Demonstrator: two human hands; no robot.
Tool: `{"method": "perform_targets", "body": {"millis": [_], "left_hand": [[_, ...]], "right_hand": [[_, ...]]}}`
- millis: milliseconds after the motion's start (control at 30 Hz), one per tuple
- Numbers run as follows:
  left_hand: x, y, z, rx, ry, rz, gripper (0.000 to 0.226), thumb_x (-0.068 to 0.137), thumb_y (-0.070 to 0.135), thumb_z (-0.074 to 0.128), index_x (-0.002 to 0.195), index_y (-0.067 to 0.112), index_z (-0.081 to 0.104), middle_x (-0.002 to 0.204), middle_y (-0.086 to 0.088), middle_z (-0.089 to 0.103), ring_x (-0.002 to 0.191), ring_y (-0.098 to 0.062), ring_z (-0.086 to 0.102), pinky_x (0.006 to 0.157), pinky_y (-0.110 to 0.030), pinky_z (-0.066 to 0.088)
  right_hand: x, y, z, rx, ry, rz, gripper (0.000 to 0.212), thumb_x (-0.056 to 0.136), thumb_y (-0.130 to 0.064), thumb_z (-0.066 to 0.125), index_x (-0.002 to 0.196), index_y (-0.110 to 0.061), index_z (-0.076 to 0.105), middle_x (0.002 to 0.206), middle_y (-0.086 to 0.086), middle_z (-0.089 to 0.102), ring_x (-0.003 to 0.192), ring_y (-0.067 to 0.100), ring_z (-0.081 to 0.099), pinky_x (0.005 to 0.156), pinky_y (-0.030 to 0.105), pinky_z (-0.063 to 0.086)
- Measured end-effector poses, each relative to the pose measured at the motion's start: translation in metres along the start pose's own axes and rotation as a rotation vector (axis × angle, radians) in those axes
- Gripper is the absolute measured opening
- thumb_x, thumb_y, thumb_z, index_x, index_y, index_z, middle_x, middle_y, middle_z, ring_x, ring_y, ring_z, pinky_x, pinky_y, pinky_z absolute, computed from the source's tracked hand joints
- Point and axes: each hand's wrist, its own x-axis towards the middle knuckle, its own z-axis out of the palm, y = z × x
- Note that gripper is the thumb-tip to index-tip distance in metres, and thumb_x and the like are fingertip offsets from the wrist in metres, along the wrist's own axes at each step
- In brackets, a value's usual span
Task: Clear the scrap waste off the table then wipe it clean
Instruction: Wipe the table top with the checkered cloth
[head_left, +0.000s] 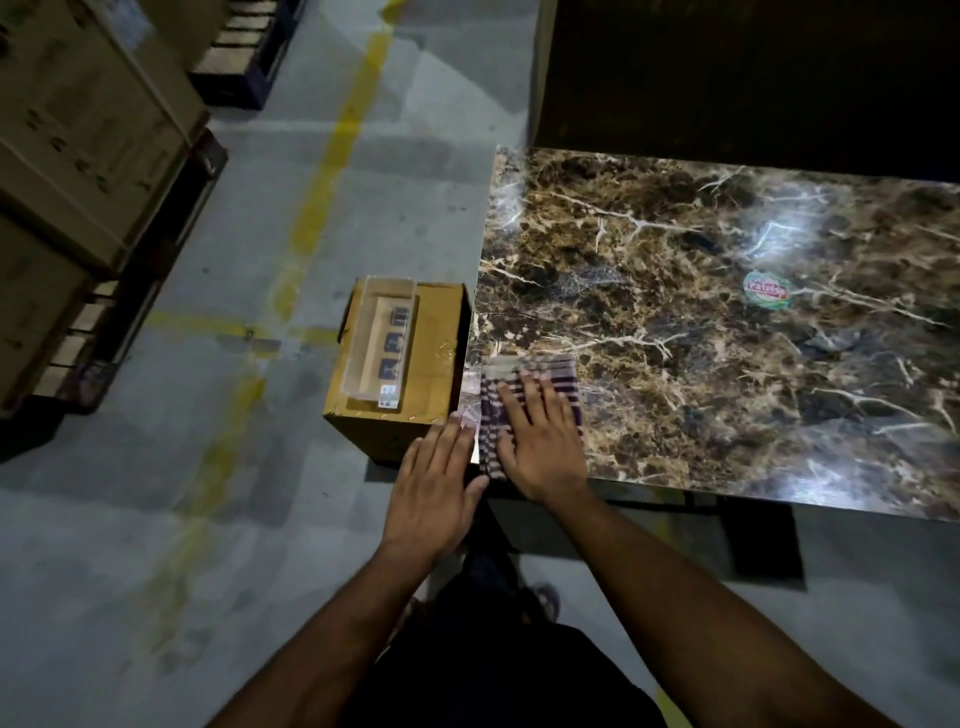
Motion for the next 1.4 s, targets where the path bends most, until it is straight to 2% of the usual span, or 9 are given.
{"method": "perform_targets", "body": {"millis": [233,333,433,600,767,1000,1133,1267,1400], "left_hand": [[0.026,0.004,-0.001,-0.020,-0.032,0.021,0.071,0.100,0.054,0.018,0.159,0.017,0.022,0.168,-0.004,0.018,0.154,-0.021,0.014,0.126,-0.037,0.013],[0.038,0.010,-0.002,-0.044,-0.012,0.061,0.063,0.104,0.046,0.033,0.157,0.014,0.028,0.166,-0.008,0.024,0.152,-0.024,0.021,0.121,-0.031,0.011],[0.050,0.013,0.002,0.006,-0.002,0.094,0.061,0.103,0.043,0.031,0.155,0.010,0.035,0.161,-0.012,0.034,0.148,-0.027,0.033,0.120,-0.035,0.020],[0.069,0.013,0.008,0.047,-0.077,0.125,0.063,0.102,0.030,0.042,0.159,0.011,0.024,0.167,-0.009,0.020,0.153,-0.025,0.020,0.124,-0.037,0.011],[0.091,0.013,0.008,0.119,-0.132,0.107,0.070,0.090,0.025,0.055,0.155,0.009,0.034,0.162,-0.012,0.032,0.147,-0.030,0.032,0.121,-0.043,0.030],[0.131,0.018,-0.002,0.159,-0.112,0.124,0.063,0.094,0.029,0.051,0.153,0.009,0.036,0.154,-0.011,0.041,0.130,-0.029,0.042,0.100,-0.041,0.043],[0.150,0.016,-0.006,0.119,-0.100,0.135,0.057,0.101,0.029,0.040,0.154,0.012,0.029,0.154,-0.010,0.037,0.140,-0.028,0.032,0.114,-0.040,0.032],[0.182,0.016,-0.014,0.049,-0.098,0.109,0.060,0.106,0.029,0.030,0.161,0.013,0.011,0.169,-0.006,0.010,0.155,-0.024,0.008,0.124,-0.037,0.008],[0.213,0.013,-0.014,0.057,-0.096,0.138,0.061,0.108,0.038,0.025,0.162,0.013,0.010,0.170,-0.006,0.008,0.156,-0.022,0.005,0.124,-0.037,0.006]], "right_hand": [[-0.009,-0.014,0.008,0.030,-0.019,-0.079,0.069,0.100,-0.044,0.032,0.162,-0.029,0.007,0.171,0.005,-0.004,0.157,0.026,-0.010,0.127,0.047,0.001],[-0.007,0.025,0.001,0.009,0.034,0.034,0.071,0.097,-0.046,0.032,0.162,-0.027,0.013,0.171,0.007,0.003,0.157,0.027,-0.004,0.127,0.048,0.005],[0.025,0.019,-0.006,0.027,0.026,0.154,0.072,0.096,-0.046,0.028,0.162,-0.024,0.012,0.170,0.011,0.005,0.157,0.031,-0.002,0.127,0.049,0.004],[-0.005,0.029,-0.008,0.042,0.026,0.011,0.070,0.096,-0.044,0.028,0.162,-0.027,0.012,0.171,0.005,0.001,0.157,0.025,-0.008,0.127,0.047,0.006],[0.039,0.047,-0.020,0.029,0.028,0.169,0.072,0.098,-0.045,0.027,0.162,-0.026,0.000,0.170,0.007,-0.009,0.156,0.028,-0.010,0.126,0.050,0.006],[0.036,0.059,-0.023,0.006,0.007,0.060,0.071,0.098,-0.045,0.027,0.163,-0.026,0.005,0.171,0.006,-0.005,0.156,0.026,-0.011,0.127,0.049,0.004],[0.095,0.052,-0.029,0.016,0.015,0.196,0.073,0.096,-0.046,0.024,0.163,-0.024,0.007,0.170,0.011,-0.004,0.156,0.030,-0.009,0.127,0.049,0.003],[0.097,0.056,-0.035,-0.013,-0.043,0.065,0.072,0.097,-0.045,0.024,0.163,-0.026,0.003,0.170,0.007,-0.012,0.155,0.027,-0.016,0.127,0.048,0.000],[0.123,0.095,-0.047,-0.007,0.003,0.133,0.070,0.096,-0.047,0.026,0.162,-0.026,0.013,0.171,0.006,-0.003,0.157,0.027,-0.008,0.126,0.050,0.006]]}}
